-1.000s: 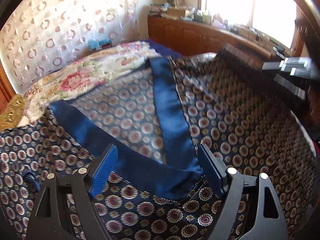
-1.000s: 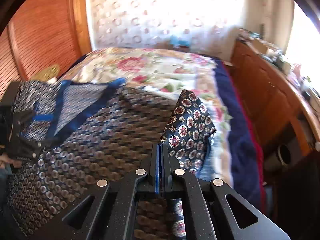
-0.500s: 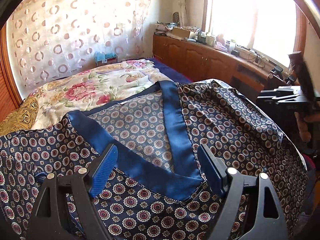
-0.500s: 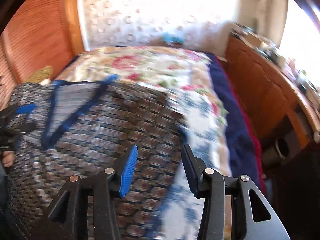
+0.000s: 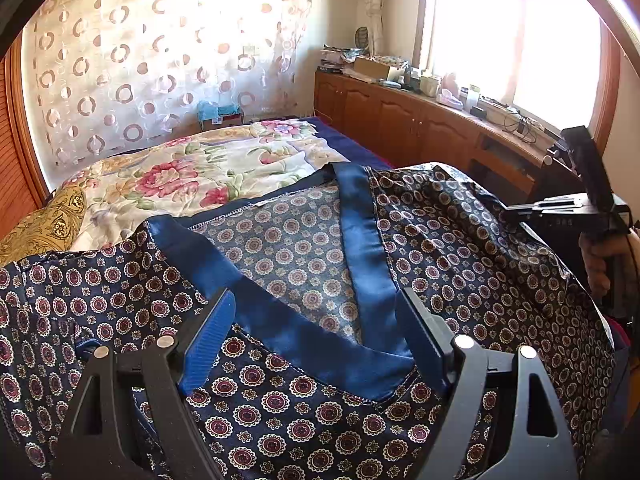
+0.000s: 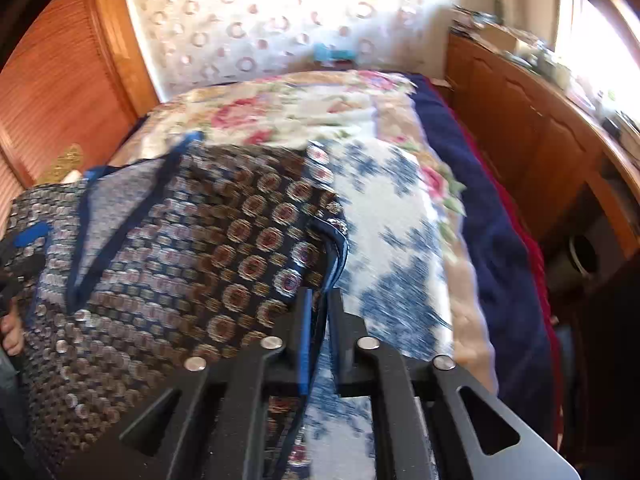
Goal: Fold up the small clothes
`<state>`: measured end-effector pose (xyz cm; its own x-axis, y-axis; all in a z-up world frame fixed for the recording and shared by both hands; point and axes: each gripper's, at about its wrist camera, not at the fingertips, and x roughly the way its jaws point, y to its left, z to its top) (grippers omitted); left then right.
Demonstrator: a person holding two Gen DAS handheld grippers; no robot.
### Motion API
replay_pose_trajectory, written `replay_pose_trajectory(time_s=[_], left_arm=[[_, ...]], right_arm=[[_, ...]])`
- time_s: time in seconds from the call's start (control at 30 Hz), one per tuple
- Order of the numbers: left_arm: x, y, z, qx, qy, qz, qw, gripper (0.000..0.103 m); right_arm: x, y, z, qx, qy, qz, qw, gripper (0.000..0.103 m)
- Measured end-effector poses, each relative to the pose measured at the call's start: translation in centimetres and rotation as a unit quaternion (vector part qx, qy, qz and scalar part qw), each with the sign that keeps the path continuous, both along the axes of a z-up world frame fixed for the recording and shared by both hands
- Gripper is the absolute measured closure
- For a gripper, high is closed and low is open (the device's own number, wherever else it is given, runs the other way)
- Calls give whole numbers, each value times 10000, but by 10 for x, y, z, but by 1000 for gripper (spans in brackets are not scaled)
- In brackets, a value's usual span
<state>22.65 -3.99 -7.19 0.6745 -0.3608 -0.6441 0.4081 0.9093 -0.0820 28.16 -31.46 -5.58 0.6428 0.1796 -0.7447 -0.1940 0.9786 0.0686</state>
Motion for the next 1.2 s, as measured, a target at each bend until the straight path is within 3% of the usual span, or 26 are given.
replay_pose_trajectory(time_s=[0.4, 0.47, 0.53, 0.6, 0.67, 0.9, 1.07, 1.2], left_arm=[[-1, 8, 4, -85, -86, 99, 9999, 20], [-1, 9, 3, -111, -59, 121, 9998, 20], [0, 10, 2, -110, -46, 152, 9998, 20], [0, 10, 3, -117, -51, 165, 9998, 20], [0, 10, 3, -115, -71, 170, 9998, 20], [1, 8, 1, -18, -94, 192, 9998, 20], [4, 14, 7, 10, -75, 329, 9994, 20], [3, 36, 18, -142, -24, 508, 9986, 20]], right_arm=[[-3, 66, 27, 128, -266, 1044, 9941, 97], [-3, 73, 31, 9, -274, 1205, 9923, 74], [-4, 74, 33, -83, -387, 1252, 9913, 58], [-3, 70, 35, -83, -458, 1187, 9918, 56], [-2, 62, 35, -100, -489, 1043, 9933, 46], [14, 47, -5, -827, -297, 484, 9950, 45], [39, 36, -32, -864, -129, 194, 9960, 45], [44, 29, -37, -654, -166, 129, 9976, 40]])
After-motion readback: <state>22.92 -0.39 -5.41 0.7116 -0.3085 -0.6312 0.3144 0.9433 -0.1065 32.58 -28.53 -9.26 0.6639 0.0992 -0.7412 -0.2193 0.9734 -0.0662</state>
